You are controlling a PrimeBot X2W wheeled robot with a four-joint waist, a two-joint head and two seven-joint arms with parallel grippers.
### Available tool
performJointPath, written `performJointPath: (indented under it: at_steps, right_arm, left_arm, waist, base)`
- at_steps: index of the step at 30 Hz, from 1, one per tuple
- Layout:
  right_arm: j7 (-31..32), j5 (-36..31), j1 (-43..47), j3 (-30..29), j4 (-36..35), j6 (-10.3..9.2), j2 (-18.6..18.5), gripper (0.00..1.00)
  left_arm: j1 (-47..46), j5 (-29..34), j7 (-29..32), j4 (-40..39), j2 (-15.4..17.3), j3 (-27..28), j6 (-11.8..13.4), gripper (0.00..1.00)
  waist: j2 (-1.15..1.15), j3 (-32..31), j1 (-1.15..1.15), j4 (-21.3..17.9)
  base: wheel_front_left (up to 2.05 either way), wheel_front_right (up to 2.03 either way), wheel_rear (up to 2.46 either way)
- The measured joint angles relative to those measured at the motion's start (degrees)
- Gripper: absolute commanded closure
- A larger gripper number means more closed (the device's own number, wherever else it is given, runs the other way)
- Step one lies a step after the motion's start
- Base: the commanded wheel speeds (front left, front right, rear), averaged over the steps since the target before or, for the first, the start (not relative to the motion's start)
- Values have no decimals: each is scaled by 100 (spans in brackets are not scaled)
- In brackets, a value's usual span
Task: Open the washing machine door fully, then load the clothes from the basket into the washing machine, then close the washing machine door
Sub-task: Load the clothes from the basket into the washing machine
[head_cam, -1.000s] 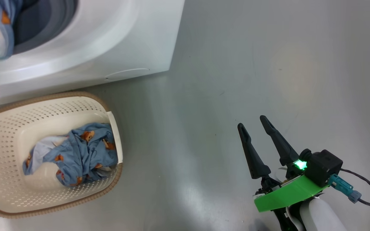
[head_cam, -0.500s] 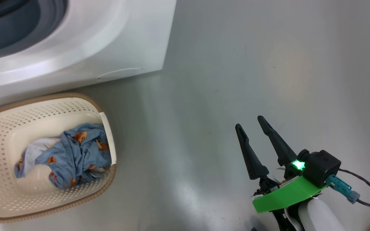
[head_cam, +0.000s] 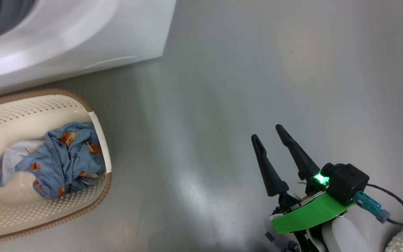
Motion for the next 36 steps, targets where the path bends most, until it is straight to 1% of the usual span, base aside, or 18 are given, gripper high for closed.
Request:
performJointPath:
  at_steps: [7,16,23,32,36]
  right_arm:
    - [0,32,0,171,-43,0,3,0]
    - [0,81,14,313,-131,0,8,0]
    - [0,81,102,461,-177,0,13,0]
    - [0,104,109,732,-219,0,21,0]
    - [0,123,113,828,-226,0,22,0]
  left_arm:
    - [-516,4,-10,147,21,-3,-2,100]
    - [-1112,176,-10,270,322,-71,-24,100]
    - [-1507,191,-7,255,416,-288,-24,100]
    - [-1823,255,-33,223,883,-587,-24,100]
    - [-1973,229,-240,131,954,-668,-24,100]
  waist:
    - [0,181,0,-127]
    - [0,457,0,-306]
    - [0,779,0,-364]
    - [0,1166,0,-476]
    - [0,1230,0,-560]
  base:
    - [0,0,0]
    - [0,0,0]
    - [0,0,0]
    - [0,0,0]
    - [0,0,0]
